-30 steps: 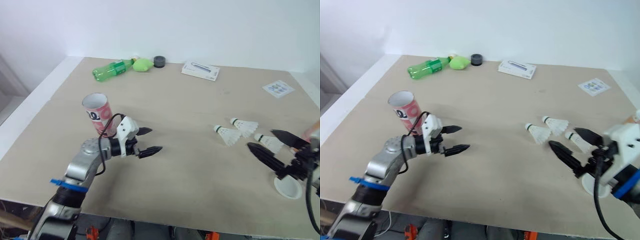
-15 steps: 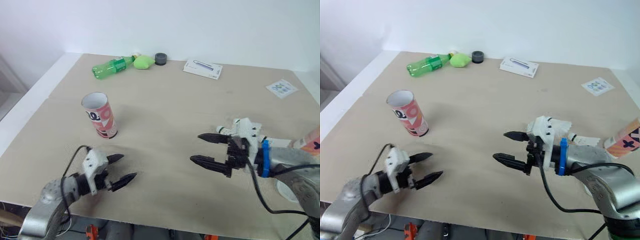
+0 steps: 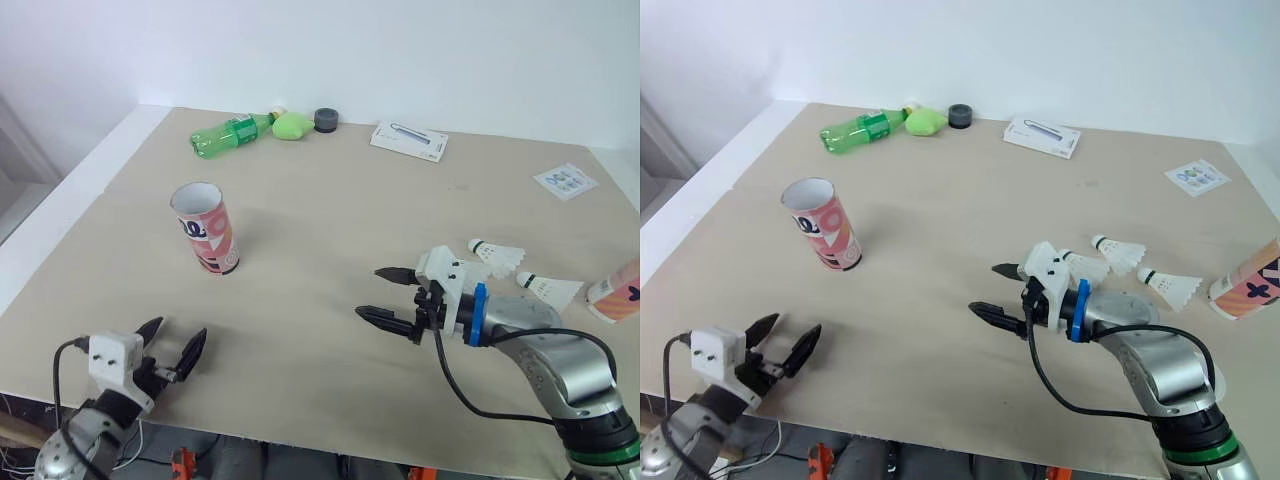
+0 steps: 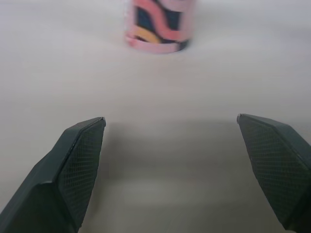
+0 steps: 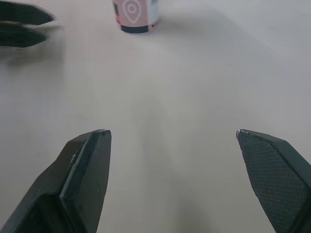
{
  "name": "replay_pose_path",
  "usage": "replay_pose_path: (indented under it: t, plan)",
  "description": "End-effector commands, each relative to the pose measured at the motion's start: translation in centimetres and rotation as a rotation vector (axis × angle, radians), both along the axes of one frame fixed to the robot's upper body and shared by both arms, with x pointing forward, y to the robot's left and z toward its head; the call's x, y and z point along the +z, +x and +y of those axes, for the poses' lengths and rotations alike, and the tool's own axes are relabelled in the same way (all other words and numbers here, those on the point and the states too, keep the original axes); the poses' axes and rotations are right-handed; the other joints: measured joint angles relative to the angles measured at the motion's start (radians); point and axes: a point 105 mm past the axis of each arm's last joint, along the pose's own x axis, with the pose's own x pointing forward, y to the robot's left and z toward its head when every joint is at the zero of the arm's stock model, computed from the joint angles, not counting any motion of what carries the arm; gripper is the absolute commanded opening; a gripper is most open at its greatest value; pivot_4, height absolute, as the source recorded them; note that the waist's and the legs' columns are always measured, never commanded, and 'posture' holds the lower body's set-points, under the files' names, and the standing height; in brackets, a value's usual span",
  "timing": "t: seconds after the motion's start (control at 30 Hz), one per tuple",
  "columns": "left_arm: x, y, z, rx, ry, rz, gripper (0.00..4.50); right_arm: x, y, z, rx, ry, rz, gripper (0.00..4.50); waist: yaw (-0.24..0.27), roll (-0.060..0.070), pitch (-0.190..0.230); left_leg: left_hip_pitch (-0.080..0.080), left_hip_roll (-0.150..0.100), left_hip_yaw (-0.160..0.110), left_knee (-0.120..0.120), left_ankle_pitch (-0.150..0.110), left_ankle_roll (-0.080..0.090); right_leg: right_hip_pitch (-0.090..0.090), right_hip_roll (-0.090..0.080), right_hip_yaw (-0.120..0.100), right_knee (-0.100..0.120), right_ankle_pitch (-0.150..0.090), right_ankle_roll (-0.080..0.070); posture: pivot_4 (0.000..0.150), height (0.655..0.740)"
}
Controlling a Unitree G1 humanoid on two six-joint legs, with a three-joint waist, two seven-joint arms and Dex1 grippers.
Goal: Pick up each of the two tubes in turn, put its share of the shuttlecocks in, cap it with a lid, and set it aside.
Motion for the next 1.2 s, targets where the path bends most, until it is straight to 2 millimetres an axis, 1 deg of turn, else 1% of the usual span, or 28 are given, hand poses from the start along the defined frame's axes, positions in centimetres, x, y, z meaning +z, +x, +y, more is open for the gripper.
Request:
replay_pose_path:
  t: [0.03,0.17,0.23,0.33,0.47,0.63,0.8,1.0,1.2]
  plan:
    - [0.7,2.0,0.1,-0.010,0.071,-0.036,4.50,0.9,-0.4,1.1,0.025,0.001,-0.060,4.41,-0.001,0.000,0.000,0.000,0.001,0.000,0.000,0.000,0.000,0.000,0.001,0.000,0.000,0.000,0.000,0.150,0.7294]
    - [1.8,4.8,-0.1,-0.011,0.084,-0.069,4.50,1.4,-0.8,1.4,0.024,0.010,-0.078,4.41,-0.002,0.000,0.000,-0.001,0.001,0.001,0.000,0.000,0.000,0.002,0.001,0.001,0.000,0.002,0.001,0.150,0.7294]
    - [2.2,5.8,-0.1,-0.003,0.083,-0.078,4.50,1.5,-1.1,1.6,0.024,0.015,-0.080,4.41,-0.002,0.000,0.000,-0.001,0.001,0.001,0.000,0.000,0.000,0.002,0.002,0.001,0.001,0.004,0.005,0.150,0.7294]
    - [2.4,7.1,-0.3,-0.004,0.078,-0.075,4.50,1.4,-1.4,1.6,0.021,0.004,-0.079,4.41,-0.003,0.000,0.000,-0.001,0.002,0.000,0.000,0.000,0.000,0.002,0.004,0.001,0.001,0.005,0.005,0.150,0.7294]
    - [2.6,8.6,-1.5,-0.046,0.051,-0.071,4.50,2.0,-1.7,1.4,0.006,0.012,-0.093,4.41,-0.002,0.000,0.000,-0.001,0.002,0.000,0.000,0.000,-0.001,0.003,0.004,0.001,0.001,0.005,0.005,0.150,0.7294]
    - [2.4,9.3,-2.1,-0.085,0.067,-0.056,4.50,2.4,-1.6,1.3,-0.007,0.014,-0.104,4.41,-0.003,0.000,0.000,-0.001,0.003,0.000,0.000,0.001,-0.002,0.003,0.005,0.002,0.001,0.006,0.005,0.150,0.7294]
    - [3.0,11.0,-1.8,-0.069,0.088,-0.061,4.50,2.3,-1.6,1.4,-0.013,0.009,-0.106,4.41,-0.003,0.000,0.000,-0.001,0.003,-0.001,0.000,0.003,-0.003,0.003,0.006,0.002,0.001,0.007,0.006,0.150,0.7294]
    - [3.6,12.6,-2.2,-0.081,0.106,-0.075,4.50,2.5,-1.3,1.3,-0.036,0.011,-0.123,4.41,-0.003,-0.001,0.000,-0.001,0.002,-0.001,0.000,0.005,-0.003,0.003,0.006,0.003,0.001,0.008,0.007,0.150,0.7294]
    - [3.7,13.0,-2.8,-0.106,0.101,-0.084,4.50,2.7,-0.8,1.1,-0.075,0.021,-0.143,4.41,-0.003,0.000,0.000,-0.001,0.003,-0.001,0.000,0.005,-0.003,0.003,0.006,0.003,0.001,0.008,0.007,0.150,0.7294]
